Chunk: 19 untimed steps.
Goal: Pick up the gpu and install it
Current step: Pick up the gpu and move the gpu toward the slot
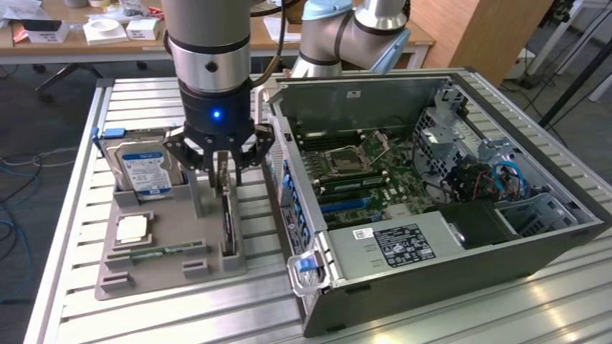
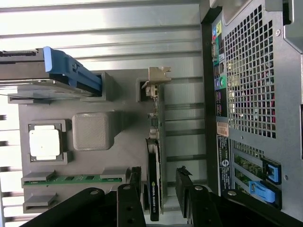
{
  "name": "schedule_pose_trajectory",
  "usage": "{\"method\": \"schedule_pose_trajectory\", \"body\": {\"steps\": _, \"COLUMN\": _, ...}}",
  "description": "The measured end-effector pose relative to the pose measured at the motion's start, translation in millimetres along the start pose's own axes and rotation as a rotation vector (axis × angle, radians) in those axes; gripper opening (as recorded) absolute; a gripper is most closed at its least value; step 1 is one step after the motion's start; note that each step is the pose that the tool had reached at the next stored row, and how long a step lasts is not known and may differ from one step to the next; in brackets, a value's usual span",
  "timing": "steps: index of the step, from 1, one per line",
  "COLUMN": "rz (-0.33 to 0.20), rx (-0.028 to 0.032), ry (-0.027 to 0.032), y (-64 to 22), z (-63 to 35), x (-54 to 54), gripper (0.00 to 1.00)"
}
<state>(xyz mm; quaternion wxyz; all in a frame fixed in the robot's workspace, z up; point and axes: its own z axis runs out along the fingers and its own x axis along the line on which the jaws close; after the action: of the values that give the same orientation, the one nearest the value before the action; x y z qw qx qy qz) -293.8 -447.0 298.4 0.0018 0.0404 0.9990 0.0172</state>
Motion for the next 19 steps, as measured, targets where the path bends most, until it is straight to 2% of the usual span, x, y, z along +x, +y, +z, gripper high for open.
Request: {"method": "schedule_pose_trajectory", "body": {"steps": 19, "rz": 0.000, "rx": -0.0004, "ry": 0.0000, "y": -1.1, "z": 28.1, "x": 0.1, "gripper": 0.43}}
